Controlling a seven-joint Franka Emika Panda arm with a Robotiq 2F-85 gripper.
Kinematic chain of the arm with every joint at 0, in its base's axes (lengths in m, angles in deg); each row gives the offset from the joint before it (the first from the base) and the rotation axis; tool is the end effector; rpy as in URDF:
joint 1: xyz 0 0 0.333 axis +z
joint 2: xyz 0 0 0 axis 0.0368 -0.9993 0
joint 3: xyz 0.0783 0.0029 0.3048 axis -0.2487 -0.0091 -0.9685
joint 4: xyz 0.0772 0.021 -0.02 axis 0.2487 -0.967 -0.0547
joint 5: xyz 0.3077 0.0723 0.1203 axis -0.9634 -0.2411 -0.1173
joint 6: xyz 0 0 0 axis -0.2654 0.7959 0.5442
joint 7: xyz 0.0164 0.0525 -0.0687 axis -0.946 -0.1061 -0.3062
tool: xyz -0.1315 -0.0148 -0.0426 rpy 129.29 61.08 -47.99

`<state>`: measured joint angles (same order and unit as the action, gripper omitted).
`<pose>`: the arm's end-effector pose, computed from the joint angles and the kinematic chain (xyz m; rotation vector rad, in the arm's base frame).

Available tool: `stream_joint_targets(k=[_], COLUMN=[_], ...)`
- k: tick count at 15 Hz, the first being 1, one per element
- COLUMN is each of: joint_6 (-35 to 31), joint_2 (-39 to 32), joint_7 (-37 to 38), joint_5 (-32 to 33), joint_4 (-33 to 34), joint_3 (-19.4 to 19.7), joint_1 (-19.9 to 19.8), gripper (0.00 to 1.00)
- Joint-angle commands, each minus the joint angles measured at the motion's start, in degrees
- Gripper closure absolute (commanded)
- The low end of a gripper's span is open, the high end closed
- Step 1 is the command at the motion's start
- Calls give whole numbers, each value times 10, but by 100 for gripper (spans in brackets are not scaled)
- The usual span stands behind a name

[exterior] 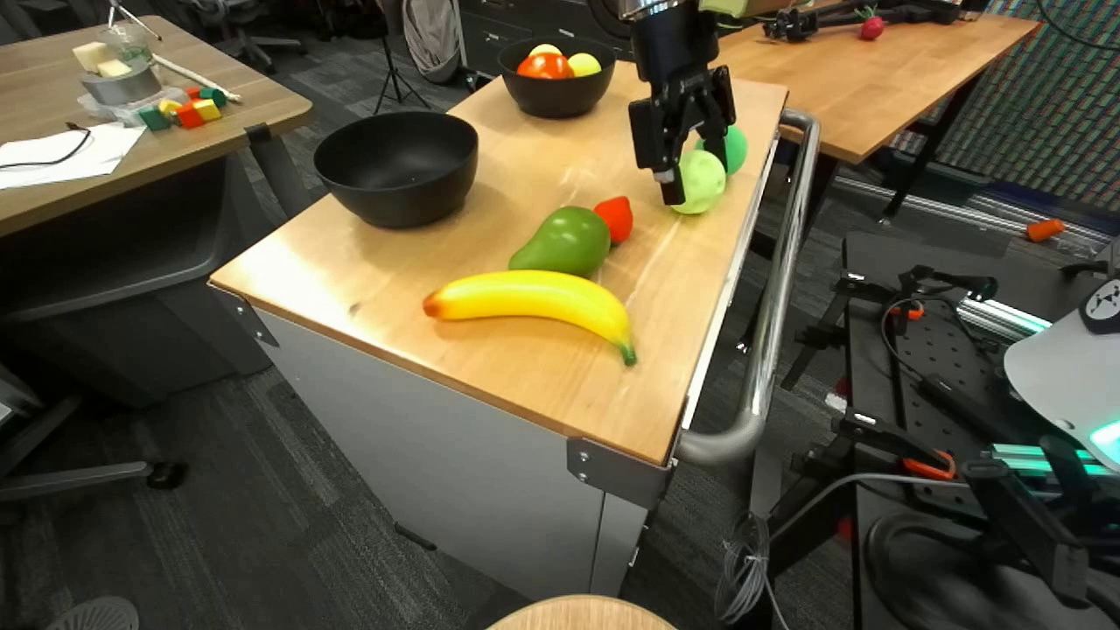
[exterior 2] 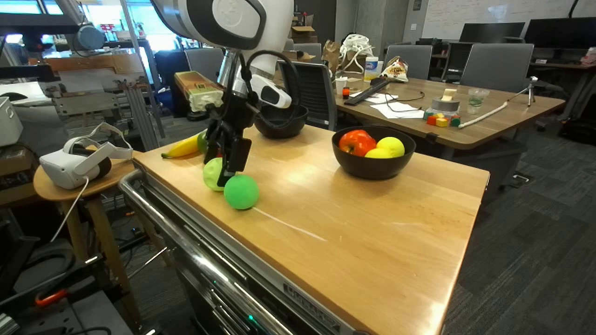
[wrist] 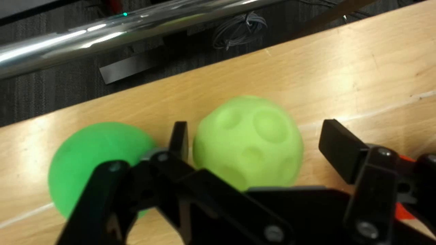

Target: Pick up the fruit toys from the top of the cabinet and put them in the two black bowls.

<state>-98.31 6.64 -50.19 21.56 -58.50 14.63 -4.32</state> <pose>0.4384 -0.0174 0.2959 -2.9378 0.4343 0.6295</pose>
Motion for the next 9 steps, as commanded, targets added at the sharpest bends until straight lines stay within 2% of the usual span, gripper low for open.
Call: stream_joint_targets(k=[1, 4, 6, 8, 9], joint_6=[21, 10, 2, -12, 18], joint_2=[3, 6, 20, 51, 64], joint_7=[-1, -5, -11, -8, 8], joint_5=[-8, -10, -3, 36, 64], joint_4=[7, 8, 12, 21, 43], joint_3=[-3, -4, -7, -14, -19], joint_1=[4, 4, 7, 20, 28], gripper=[29, 53, 65, 67, 70])
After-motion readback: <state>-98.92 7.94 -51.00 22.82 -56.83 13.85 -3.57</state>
